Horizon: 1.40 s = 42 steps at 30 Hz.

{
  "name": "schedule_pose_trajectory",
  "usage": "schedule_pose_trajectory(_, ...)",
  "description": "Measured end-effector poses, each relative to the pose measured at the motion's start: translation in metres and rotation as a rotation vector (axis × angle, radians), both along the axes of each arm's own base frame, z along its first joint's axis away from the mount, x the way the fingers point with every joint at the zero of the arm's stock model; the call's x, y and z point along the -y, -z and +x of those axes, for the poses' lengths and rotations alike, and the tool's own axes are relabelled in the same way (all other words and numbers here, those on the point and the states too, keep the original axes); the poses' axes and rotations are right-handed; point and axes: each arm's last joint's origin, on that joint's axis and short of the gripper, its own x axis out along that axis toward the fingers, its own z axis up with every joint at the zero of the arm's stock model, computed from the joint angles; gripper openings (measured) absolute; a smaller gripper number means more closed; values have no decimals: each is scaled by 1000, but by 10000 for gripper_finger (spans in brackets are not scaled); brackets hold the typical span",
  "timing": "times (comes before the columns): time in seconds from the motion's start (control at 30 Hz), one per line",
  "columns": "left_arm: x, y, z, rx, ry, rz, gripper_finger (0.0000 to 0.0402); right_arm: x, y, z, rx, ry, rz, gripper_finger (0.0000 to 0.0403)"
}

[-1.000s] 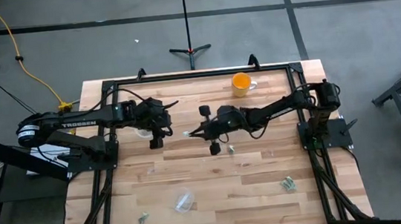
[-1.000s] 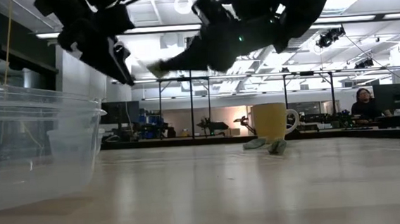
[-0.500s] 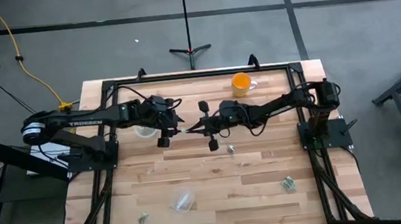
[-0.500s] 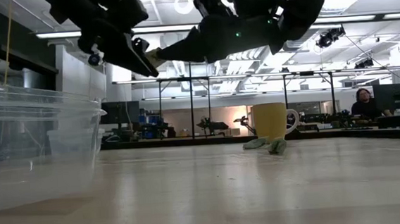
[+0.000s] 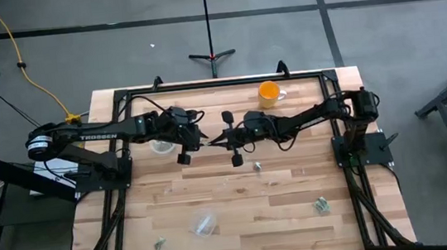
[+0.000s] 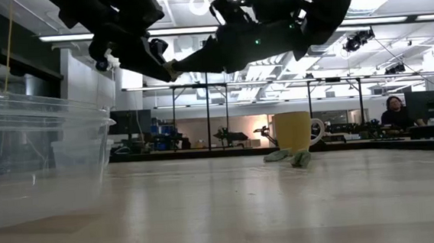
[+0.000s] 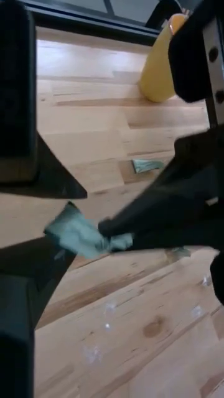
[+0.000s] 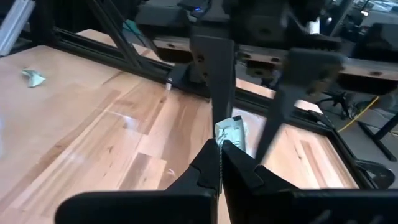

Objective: Pick and place items into bin
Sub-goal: Put the stevia packet into the top transparent bin

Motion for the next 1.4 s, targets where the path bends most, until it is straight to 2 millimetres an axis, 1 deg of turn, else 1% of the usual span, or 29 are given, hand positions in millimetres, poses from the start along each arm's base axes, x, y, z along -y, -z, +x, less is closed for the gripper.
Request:
schedule_pose_trajectory(0.23,0,0,0,0,15,8,44,0,0,0,3,2,-1,1)
schedule_pose_trajectory(0.37,0,0,0,3,15,9,39,0,0,0,2,0,7,4)
schedule_pose_trajectory(0.43,0,0,0,-2,14,9,39,0,0,0,-6,0,17,14)
schedule_pose_trajectory(0.5,0,-2,-3,-8,9,12,39,0,1,-1,-32,1,23,31)
schedule_pose_trajectory(0.57,1,-3,-6,-15,-2,19,39,0,2,-2,-45,1,24,59)
schedule_pose_trajectory(0.7,1,-5,-13,-54,-35,33,39,-1,1,-3,-58,1,34,137)
schedule_pose_trajectory(0.8,-1,-1,-21,-140,-153,51,39,0,3,-3,-80,23,35,199)
schedule_pose_trajectory(0.87,-3,5,-29,-232,-272,74,40,1,5,-4,-100,62,31,233)
schedule_pose_trajectory(0.93,-4,9,-36,-304,-389,87,40,2,6,-4,-115,90,26,258)
schedule_pose_trajectory(1.0,-4,12,-43,-368,-478,69,41,2,7,-4,-120,112,21,275)
schedule_pose_trajectory(1.1,-3,16,-52,-436,-590,6,40,3,7,-4,-119,119,19,284)
schedule_pose_trajectory(1.3,1,23,-69,-576,-806,-102,43,3,7,-4,-120,119,19,286)
schedule_pose_trajectory(1.4,2,24,-75,-622,-859,-116,51,3,7,-4,-121,119,19,286)
